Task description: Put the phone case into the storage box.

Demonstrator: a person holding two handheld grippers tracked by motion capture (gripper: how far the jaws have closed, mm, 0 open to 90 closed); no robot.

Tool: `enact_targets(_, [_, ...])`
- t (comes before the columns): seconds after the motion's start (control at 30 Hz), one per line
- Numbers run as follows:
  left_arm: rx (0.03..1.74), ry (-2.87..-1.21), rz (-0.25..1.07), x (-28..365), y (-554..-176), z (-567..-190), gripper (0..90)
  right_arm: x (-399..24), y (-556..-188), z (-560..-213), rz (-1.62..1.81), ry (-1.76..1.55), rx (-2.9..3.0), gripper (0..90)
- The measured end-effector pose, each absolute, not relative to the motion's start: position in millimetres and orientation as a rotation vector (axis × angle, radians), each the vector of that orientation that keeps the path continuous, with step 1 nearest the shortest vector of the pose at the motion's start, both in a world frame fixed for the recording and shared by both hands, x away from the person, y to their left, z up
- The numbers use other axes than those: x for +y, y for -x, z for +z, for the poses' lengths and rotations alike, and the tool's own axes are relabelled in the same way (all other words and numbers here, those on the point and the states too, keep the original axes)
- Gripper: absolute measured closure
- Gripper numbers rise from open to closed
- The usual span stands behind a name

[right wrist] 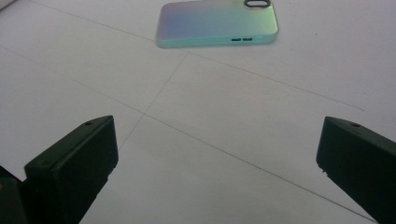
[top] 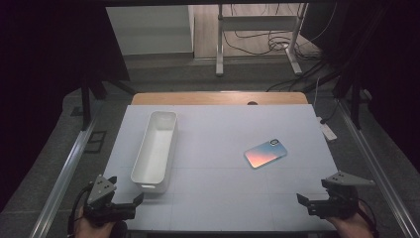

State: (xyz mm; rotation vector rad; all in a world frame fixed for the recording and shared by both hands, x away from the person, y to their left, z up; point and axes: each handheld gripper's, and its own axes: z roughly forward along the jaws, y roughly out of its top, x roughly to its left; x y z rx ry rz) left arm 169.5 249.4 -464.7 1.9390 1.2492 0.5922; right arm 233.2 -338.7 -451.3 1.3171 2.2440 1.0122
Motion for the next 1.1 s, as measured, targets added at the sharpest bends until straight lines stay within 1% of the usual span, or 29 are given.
enact_targets(1.1, [1.232, -1.947, 0.592, 248.7, -169.8, -464.9, 0.0, -333.3, -236.2, -451.8, 0.960, -1.315, 2.291, 0.0])
